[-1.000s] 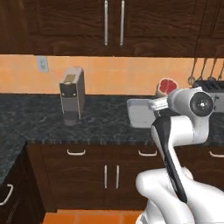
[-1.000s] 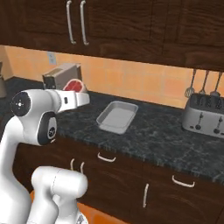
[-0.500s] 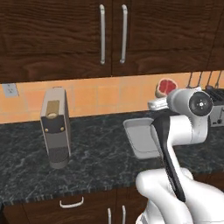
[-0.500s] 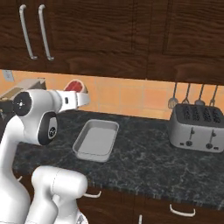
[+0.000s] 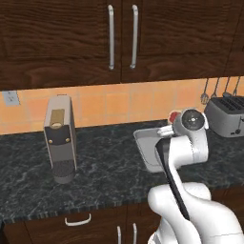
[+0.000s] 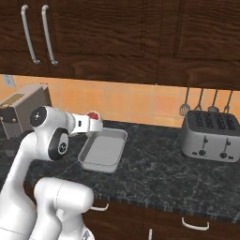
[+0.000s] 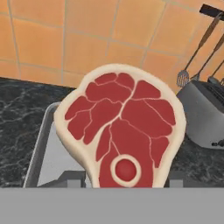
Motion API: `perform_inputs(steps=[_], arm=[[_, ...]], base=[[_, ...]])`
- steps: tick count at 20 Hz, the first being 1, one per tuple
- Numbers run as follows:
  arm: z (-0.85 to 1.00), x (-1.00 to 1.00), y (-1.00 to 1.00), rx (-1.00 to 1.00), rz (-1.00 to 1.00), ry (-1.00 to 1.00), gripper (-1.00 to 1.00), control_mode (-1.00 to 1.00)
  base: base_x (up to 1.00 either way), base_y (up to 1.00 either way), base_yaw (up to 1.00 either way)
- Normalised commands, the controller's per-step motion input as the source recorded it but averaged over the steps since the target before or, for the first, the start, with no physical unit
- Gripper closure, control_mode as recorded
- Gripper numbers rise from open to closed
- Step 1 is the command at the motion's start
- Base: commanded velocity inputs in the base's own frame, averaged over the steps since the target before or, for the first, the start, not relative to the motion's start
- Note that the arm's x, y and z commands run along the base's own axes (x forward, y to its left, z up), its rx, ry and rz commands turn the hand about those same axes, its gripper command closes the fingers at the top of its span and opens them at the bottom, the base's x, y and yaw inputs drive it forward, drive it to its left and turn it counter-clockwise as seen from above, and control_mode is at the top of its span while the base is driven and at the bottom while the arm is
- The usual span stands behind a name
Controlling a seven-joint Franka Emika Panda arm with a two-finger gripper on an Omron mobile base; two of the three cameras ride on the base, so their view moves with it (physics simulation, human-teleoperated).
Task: Place one carrot and one steak in each tupperware on the nearby counter, to pack two identical lunches.
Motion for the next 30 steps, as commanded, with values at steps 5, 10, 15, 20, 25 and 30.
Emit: perform_inputs(steps=[5, 10, 15, 20, 25, 30], arm=[[-1.0, 0.98, -0.02, 0.13, 0.07, 0.51, 1.0, -1.0], [-0.97, 1.0, -0.02, 0.16, 0.26, 0.4, 1.0, -1.0], [-0.61, 1.0, -0.07, 0.06, 0.23, 0.06, 1.0, -1.0], [-0.4, 0.75, -0.01, 0.0, 0.03, -0.01, 1.0, -1.0], [-0.2, 0.22, 0.0, 0.0, 0.0, 0.02, -1.0, -1.0], [0.7, -0.17, 0.0, 0.0, -0.01, -0.06, -1.0, -1.0]], base=[[0.0, 0.0, 0.0], [0.0, 0.0, 0.0], [0.0, 0.0, 0.0], [0.0, 0.0, 0.0], [0.0, 0.0, 0.0], [0.0, 0.0, 0.0]])
